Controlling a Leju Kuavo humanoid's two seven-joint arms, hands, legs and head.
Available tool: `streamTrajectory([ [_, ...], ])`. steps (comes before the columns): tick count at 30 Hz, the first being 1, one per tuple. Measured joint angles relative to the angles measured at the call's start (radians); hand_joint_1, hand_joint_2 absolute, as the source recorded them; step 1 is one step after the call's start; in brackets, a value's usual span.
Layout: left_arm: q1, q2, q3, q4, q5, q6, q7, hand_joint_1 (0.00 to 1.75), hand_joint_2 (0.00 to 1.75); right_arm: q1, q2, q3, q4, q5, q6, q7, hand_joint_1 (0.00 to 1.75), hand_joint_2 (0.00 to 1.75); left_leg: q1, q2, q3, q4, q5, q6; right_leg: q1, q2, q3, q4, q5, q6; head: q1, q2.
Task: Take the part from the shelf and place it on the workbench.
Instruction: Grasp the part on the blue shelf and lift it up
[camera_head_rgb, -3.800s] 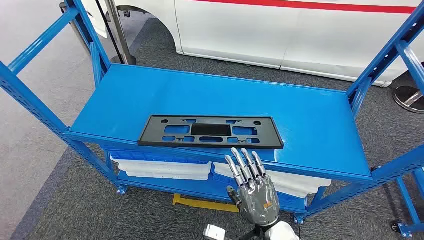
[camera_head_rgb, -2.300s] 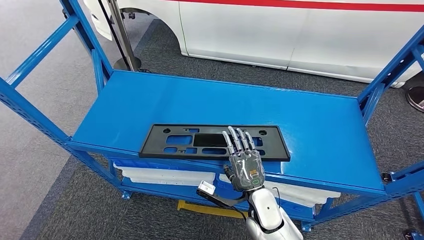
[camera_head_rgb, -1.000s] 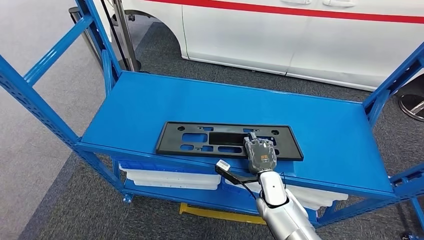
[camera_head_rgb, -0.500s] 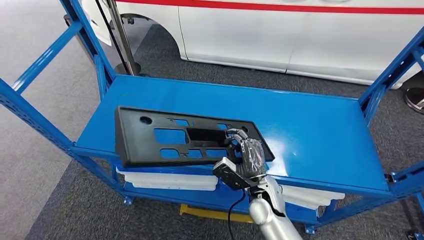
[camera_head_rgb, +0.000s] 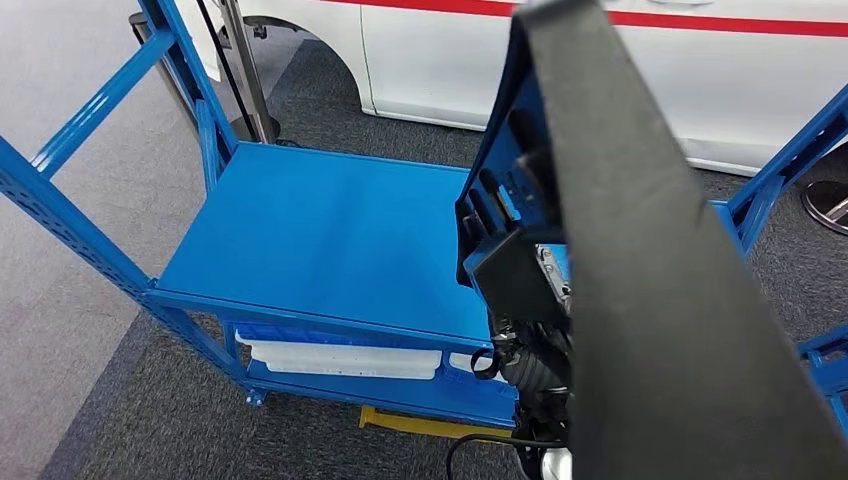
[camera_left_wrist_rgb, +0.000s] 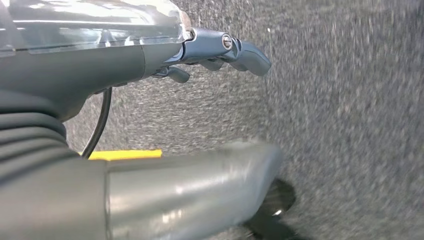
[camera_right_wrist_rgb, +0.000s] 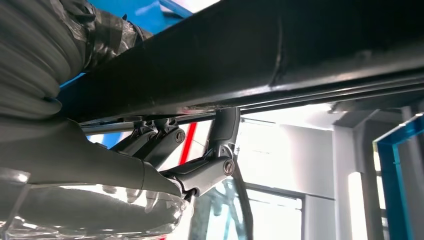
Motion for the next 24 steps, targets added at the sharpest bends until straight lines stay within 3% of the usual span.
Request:
streamTrajectory([
  [2, -0.001, 0.000, 0.014, 0.000, 0.008, 0.000, -0.001, 0.00, 1.75, 0.029, -0.009, 0.000, -0.005, -0.019, 0.006, 0.009, 1.75, 1.75, -0.001, 0.000, 0.000, 0.000, 0.000, 0.004, -0.003, 0.000, -0.061, 0.124, -0.053, 0.006, 0.000, 0.000],
  [3, -0.001, 0.000, 0.020, 0.000, 0.010, 0.001, 0.001, 0.00, 1.75, 0.042, -0.013, 0.000, -0.004, -0.024, 0.012, 0.011, 1.75, 1.75, -0.001, 0.000, 0.000, 0.000, -0.001, 0.004, -0.005, 0.000, -0.080, 0.158, -0.057, 0.008, 0.000, 0.000],
  [4, -0.001, -0.001, 0.026, 0.000, 0.011, 0.002, 0.005, 0.00, 1.75, 0.053, -0.017, 0.000, -0.004, -0.027, 0.021, 0.009, 1.75, 1.75, -0.001, 0.000, 0.001, 0.000, -0.001, 0.003, -0.007, 0.000, -0.081, 0.156, -0.042, 0.009, 0.000, 0.000],
  [6, -0.001, -0.002, 0.037, 0.000, 0.016, 0.007, 0.016, 0.00, 1.75, 0.072, -0.025, 0.000, -0.005, -0.030, 0.044, -0.003, 1.75, 1.75, -0.001, -0.001, 0.006, 0.002, -0.004, 0.000, -0.011, -0.001, -0.033, 0.050, 0.027, 0.008, 0.000, 0.000],
  [8, -0.002, -0.004, 0.049, 0.000, 0.019, 0.012, 0.027, 0.00, 1.75, 0.099, -0.032, -0.001, -0.007, -0.024, 0.071, -0.032, 1.75, 1.75, -0.004, -0.003, 0.006, 0.006, -0.007, -0.009, -0.010, 0.000, 0.020, -0.062, 0.070, 0.004, 0.000, 0.000],
  [12, -0.001, -0.008, 0.073, 0.000, 0.025, 0.019, 0.032, 0.00, 1.75, 0.174, -0.040, -0.012, -0.012, 0.009, 0.127, -0.101, 1.75, 1.75, -0.004, -0.004, 0.001, 0.008, -0.013, -0.029, -0.005, 0.001, 0.028, -0.099, 0.078, -0.016, -0.001, 0.000],
  [14, -0.001, -0.010, 0.084, 0.000, 0.027, 0.022, 0.031, 0.00, 1.75, 0.201, -0.041, -0.020, -0.017, 0.029, 0.142, -0.117, 1.75, 1.75, -0.002, -0.004, -0.017, 0.056, -0.060, -0.035, -0.007, -0.001, 0.026, -0.108, 0.086, -0.033, -0.001, 0.000],
  [16, -0.001, -0.012, 0.094, 0.000, 0.028, 0.022, 0.031, 0.00, 1.75, 0.223, -0.042, -0.028, -0.021, 0.046, 0.152, -0.125, 1.75, 1.75, -0.001, -0.004, -0.057, 0.173, -0.138, -0.036, -0.004, -0.003, 0.018, -0.109, 0.094, -0.043, -0.001, 0.000],
  [18, 0.000, -0.013, 0.100, 0.000, 0.029, 0.022, 0.031, 0.00, 1.75, 0.243, -0.043, -0.033, -0.023, 0.056, 0.159, -0.128, 1.75, 1.75, -0.002, -0.004, -0.080, 0.261, -0.178, -0.036, 0.001, -0.003, 0.006, -0.107, 0.102, -0.048, -0.001, 0.000],
  [19, -0.001, -0.013, 0.104, 0.000, 0.029, 0.022, 0.031, 0.00, 1.75, 0.250, -0.044, -0.035, -0.023, 0.059, 0.161, -0.128, 1.75, 1.75, -0.003, -0.004, -0.067, 0.255, -0.170, -0.035, 0.003, -0.003, -0.001, -0.104, 0.106, -0.048, -0.001, 0.000],
  [20, -0.001, -0.013, 0.106, 0.000, 0.029, 0.022, 0.031, 0.00, 1.75, 0.255, -0.045, -0.037, -0.023, 0.061, 0.162, -0.129, 1.75, 1.75, -0.004, -0.004, -0.038, 0.214, -0.149, -0.032, 0.004, -0.002, -0.008, -0.101, 0.111, -0.047, -0.001, 0.000],
  [22, -0.008, -0.016, 0.111, 0.000, 0.030, 0.023, 0.019, 0.00, 1.75, 0.260, -0.046, -0.040, -0.025, 0.061, 0.179, -0.122, 1.75, 1.75, -0.009, -0.004, 0.049, 0.073, -0.099, -0.023, 0.005, 0.001, -0.020, -0.095, 0.120, -0.040, -0.001, 0.000],
  [24, -0.041, -0.044, 0.112, -0.009, 0.030, 0.045, 0.034, 0.00, 1.75, 0.253, -0.043, -0.042, -0.024, 0.066, 0.226, -0.099, 1.75, 1.75, -0.017, -0.008, 0.088, -0.007, -0.074, -0.016, 0.005, -0.001, -0.027, -0.092, 0.133, -0.027, -0.001, 0.000],
])
